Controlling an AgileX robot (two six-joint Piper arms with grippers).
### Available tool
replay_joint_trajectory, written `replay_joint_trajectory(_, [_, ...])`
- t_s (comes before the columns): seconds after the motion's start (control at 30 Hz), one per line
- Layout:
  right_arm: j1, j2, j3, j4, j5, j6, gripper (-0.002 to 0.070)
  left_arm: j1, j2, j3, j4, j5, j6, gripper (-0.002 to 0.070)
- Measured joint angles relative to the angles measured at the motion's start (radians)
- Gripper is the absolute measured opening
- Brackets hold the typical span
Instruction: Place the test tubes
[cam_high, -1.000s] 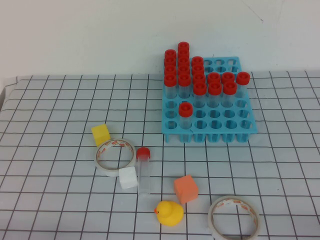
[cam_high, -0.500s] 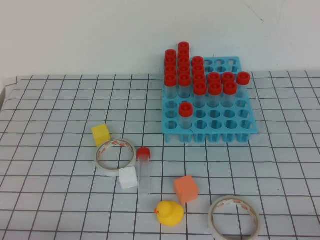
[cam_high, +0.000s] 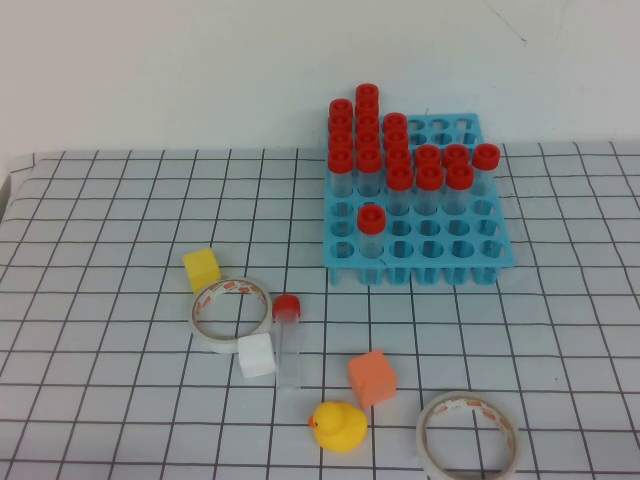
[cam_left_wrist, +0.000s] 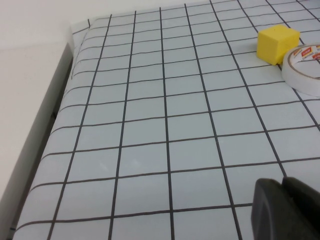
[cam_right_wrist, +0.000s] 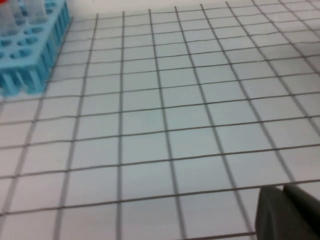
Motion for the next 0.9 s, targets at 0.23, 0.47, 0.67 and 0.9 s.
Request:
replay_joint_trajectory(0.23, [0.0, 0.0, 0.003, 0.428, 0.002, 0.018, -0.0001, 0.0, 0.0, 0.002, -0.299, -0.042, -0.172, -0.0001])
replay_joint_trajectory(0.47, [0.0, 0.0, 0.008, 0.945, 0.004, 0.024, -0.0001, 0.0, 0.0, 0.002, -0.747, -0.16, -0.28, -0.0001])
replay_joint_trajectory(0.67, [0.0, 0.0, 0.008, 0.983, 0.0, 0.011, -0.0001, 0.0, 0.0, 0.002, -0.791, -0.219, -0.245, -0.0001])
replay_joint_trajectory(0.9, [0.0, 0.0, 0.008, 0.989, 0.014, -0.077, -0.0001, -0.002, 0.0, -0.035, -0.795, -0.18, -0.03, -0.0001])
